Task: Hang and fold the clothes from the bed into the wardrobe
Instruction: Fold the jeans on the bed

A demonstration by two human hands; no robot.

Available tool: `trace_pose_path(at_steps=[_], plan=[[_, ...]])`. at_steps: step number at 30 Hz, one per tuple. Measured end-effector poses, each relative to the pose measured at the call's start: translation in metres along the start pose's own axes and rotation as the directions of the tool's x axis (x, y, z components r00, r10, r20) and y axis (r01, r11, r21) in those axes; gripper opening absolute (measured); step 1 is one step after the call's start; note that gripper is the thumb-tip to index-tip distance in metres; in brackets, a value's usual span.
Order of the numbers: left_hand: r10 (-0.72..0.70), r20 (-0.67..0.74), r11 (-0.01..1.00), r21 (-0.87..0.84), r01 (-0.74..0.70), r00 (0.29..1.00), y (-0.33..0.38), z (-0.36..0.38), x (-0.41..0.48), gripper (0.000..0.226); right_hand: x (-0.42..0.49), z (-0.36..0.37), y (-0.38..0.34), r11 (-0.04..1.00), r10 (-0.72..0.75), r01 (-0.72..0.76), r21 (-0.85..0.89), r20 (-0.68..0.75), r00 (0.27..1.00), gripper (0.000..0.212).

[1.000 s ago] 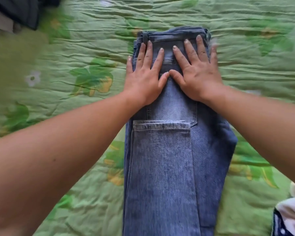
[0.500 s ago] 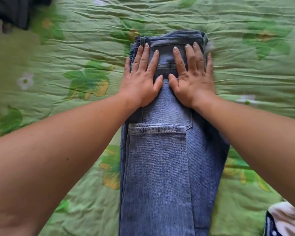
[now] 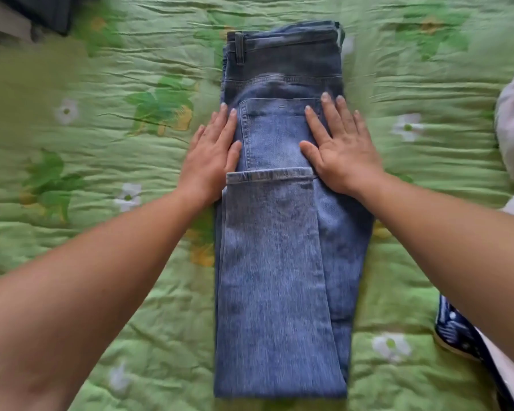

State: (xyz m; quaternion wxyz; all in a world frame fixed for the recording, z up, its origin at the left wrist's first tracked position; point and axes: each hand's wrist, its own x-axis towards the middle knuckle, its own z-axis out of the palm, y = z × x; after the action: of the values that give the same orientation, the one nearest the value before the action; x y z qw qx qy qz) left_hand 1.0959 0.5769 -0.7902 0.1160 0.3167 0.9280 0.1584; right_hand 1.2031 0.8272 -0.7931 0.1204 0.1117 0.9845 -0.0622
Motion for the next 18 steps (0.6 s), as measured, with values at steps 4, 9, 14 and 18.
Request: trace_pose_path(at_steps=[4,9,14,18], plan=[[-0.112,-0.015,0.985,-0.134,0.109,0.994,0.003,0.002,-0.059,0.055,-0.055,0.010,0.001,0.999,0.048,-0.047,-0.017,0.034,0.998,0.071],[-0.416,-0.015,0.687,-0.660,0.303,0.909,0.032,-0.004,-0.125,0.054,-0.154,0.027,-0.032,0.828,0.391,-0.335,0.450,-0.034,0.920,0.078],[-0.410,0.151,0.524,-0.768,0.367,0.900,0.053,0.006,-0.199,0.051,-0.242,0.040,-0.083,0.636,0.539,-0.343,0.691,-0.080,0.839,0.068],[-0.368,0.238,0.461,-0.793,0.399,0.899,0.077,0.017,-0.251,0.057,-0.275,0.041,-0.096,0.440,0.504,-0.407,0.801,0.154,0.850,0.045]])
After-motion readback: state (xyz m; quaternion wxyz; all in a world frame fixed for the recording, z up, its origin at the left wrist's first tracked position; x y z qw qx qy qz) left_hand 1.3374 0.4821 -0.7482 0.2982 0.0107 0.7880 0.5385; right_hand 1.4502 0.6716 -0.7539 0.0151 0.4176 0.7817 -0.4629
